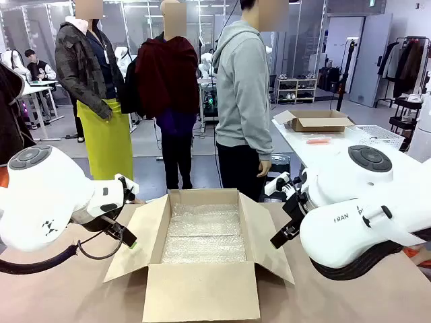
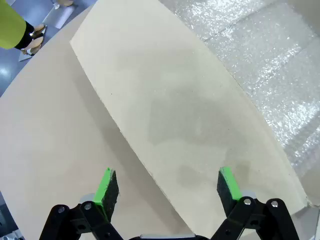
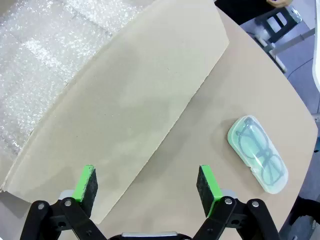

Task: Pack the glasses set securely to prepare it for shipping.
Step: Place the Glasses case inside the Package Box.

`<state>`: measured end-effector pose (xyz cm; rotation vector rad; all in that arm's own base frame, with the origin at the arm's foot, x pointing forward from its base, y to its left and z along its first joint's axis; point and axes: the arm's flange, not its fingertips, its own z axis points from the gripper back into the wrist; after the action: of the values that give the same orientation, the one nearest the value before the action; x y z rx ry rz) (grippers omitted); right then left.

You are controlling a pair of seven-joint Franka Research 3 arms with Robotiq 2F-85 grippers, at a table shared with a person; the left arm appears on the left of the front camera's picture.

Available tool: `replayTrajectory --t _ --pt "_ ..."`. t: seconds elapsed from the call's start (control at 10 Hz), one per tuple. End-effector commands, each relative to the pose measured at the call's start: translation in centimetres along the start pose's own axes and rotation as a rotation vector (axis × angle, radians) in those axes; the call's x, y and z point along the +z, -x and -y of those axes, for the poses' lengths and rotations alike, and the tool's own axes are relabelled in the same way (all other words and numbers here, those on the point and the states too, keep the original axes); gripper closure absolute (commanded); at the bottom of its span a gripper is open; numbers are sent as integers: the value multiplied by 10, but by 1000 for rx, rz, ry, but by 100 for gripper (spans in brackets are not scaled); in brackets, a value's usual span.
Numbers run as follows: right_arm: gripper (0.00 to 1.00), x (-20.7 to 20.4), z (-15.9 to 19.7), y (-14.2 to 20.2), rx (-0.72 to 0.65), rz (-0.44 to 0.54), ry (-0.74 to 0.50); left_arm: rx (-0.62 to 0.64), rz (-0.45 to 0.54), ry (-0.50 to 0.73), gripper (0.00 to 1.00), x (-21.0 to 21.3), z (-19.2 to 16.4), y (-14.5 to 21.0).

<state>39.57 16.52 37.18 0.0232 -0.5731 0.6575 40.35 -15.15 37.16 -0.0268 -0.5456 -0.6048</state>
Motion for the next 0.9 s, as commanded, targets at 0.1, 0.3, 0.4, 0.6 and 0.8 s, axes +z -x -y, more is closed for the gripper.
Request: replayTrajectory --t 0.1,0.3,0.4,0.6,0.8 --pt "0 0 0 0 0 0 0 0 0 0 0 0 0 0" --pt "0 0 0 0 0 0 0 0 0 0 0 0 0 0" --pt "0 0 0 0 0 0 0 0 0 0 0 0 0 0" --pt "0 0 0 0 0 0 0 0 0 0 0 0 0 0" --pt "0 0 0 0 0 0 0 0 0 0 0 0 0 0"
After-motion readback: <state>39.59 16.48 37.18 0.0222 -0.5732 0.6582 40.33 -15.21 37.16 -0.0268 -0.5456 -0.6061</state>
